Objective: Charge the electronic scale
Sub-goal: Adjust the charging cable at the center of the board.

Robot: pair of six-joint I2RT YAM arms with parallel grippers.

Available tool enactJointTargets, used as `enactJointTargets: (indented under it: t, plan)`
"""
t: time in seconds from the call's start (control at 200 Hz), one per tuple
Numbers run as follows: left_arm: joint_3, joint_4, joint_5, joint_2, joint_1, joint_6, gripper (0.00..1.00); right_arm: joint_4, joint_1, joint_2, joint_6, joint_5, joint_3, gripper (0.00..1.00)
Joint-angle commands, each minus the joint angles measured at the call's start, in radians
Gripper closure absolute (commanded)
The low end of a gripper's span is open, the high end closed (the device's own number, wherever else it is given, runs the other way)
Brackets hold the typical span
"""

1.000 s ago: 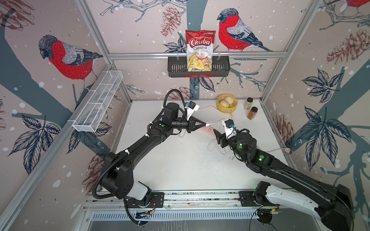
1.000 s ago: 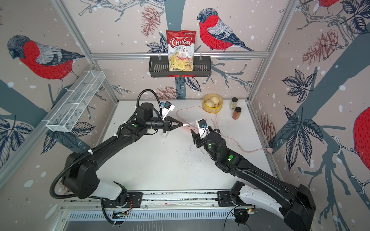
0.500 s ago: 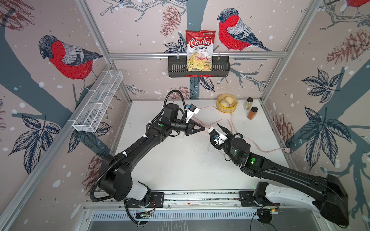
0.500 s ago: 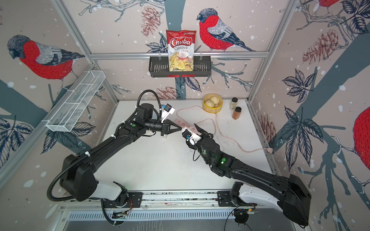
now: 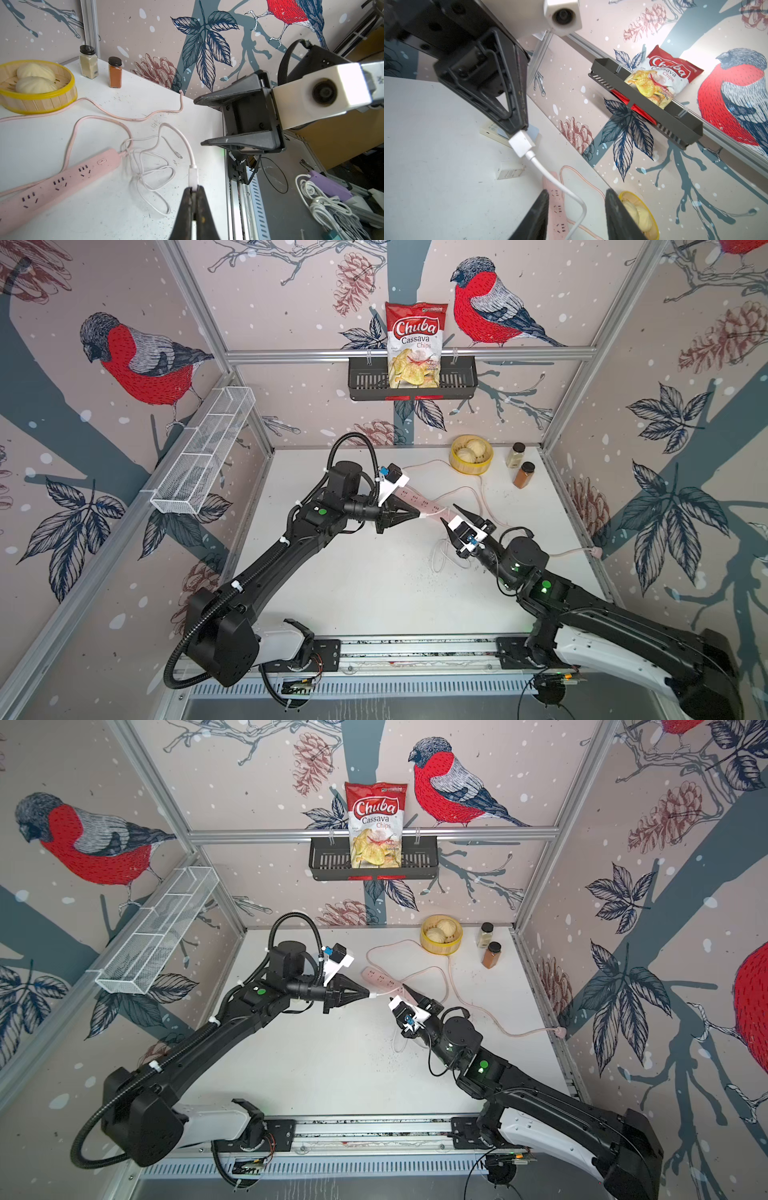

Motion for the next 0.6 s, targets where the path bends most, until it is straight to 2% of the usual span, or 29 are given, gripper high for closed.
enactJointTargets:
  t: [0.0, 0.185, 0.39, 0.505, 0.59]
  plan:
    - [0.015, -0.049, 0.016, -0.012, 0.003, 0.094, 1.00, -0.062, -0.003, 0.000, -0.006, -0.095, 0.031, 0.54]
    - [0.021, -0.060, 0.044, -0.002, 0.003, 0.096, 1.00, -0.102, 0.003, 0.045, -0.069, -0.120, 0.062, 0.53]
    - [0.043, -0.090, 0.082, 0.032, 0.003, 0.076, 1.00, -0.119, 0.004, 0.166, -0.164, -0.097, 0.117, 0.56]
    - [0.083, -0.159, 0.103, 0.069, 0.006, 0.068, 1.00, -0.078, 0.005, 0.225, -0.219, -0.077, 0.135, 0.68]
    - [0.102, -0.196, 0.125, 0.083, 0.014, 0.065, 1.00, -0.051, 0.009, 0.253, -0.243, -0.083, 0.150, 0.84]
